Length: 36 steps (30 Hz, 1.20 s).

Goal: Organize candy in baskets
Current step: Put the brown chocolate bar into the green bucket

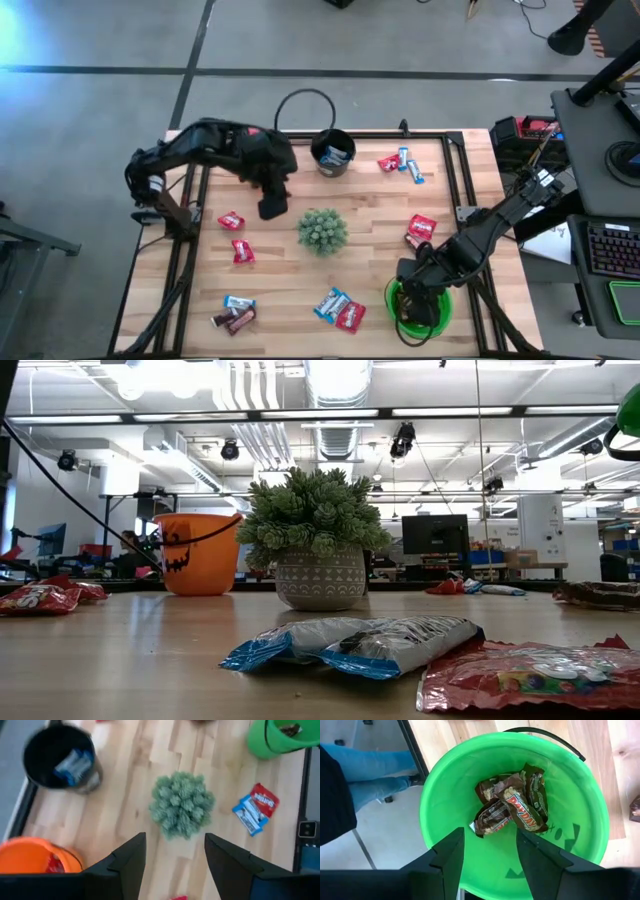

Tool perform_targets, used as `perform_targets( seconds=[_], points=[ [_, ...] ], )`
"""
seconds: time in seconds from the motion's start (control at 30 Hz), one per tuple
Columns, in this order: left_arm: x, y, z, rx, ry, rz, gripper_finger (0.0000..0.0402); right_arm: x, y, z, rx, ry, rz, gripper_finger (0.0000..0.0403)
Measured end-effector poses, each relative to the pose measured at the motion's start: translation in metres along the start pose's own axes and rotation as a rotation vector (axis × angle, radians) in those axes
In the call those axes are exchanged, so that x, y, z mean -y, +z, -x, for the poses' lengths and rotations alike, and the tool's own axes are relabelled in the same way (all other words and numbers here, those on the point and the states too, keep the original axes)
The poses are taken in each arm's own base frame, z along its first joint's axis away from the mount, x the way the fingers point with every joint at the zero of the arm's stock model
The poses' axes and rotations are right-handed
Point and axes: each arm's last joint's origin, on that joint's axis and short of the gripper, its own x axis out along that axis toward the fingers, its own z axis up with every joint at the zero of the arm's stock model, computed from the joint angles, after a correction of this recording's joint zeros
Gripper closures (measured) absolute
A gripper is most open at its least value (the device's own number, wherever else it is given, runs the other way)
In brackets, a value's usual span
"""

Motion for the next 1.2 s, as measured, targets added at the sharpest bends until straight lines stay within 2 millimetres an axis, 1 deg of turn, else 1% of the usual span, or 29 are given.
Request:
perform_targets(
  seconds=[0.07,0.13,0.3,0.37,0.5,0.67,0.87,1.07,1.2],
  points=[
    [0.005,-0.008,-0.003,-0.028,0.009,0.018,0.0211,-0.001,-0.002,0.0,-0.004,-0.003,0.015,0.0232],
    [0.009,-0.018,-0.008,-0.056,0.054,0.045,0.0209,-0.001,-0.004,-0.001,-0.006,-0.009,0.034,0.0232],
    [0.008,-0.045,-0.027,-0.151,0.142,0.193,0.0209,-0.001,-0.006,-0.001,-0.002,-0.029,0.051,0.0231],
    [0.009,-0.058,-0.032,-0.2,0.133,0.257,0.0209,-0.001,-0.006,-0.001,-0.001,-0.03,0.052,0.0232],
    [0.018,-0.079,-0.041,-0.283,0.109,0.291,0.0209,-0.001,-0.007,-0.001,-0.005,-0.037,0.065,0.0233],
    [0.039,-0.097,-0.048,-0.338,0.085,0.279,0.0209,0.005,-0.01,-0.001,-0.031,-0.096,0.066,0.0231],
    [0.077,-0.115,-0.056,-0.337,0.017,0.278,0.0209,0.012,-0.011,0.0,0.003,-0.202,0.059,0.023],
    [0.104,-0.14,-0.063,-0.363,0.023,0.324,0.0209,0.014,-0.011,0.001,0.014,-0.225,0.032,0.0229],
    [0.122,-0.153,-0.072,-0.359,-0.003,0.357,0.0209,0.015,-0.01,0.002,0.041,-0.241,0.03,0.0229]
  ],
)
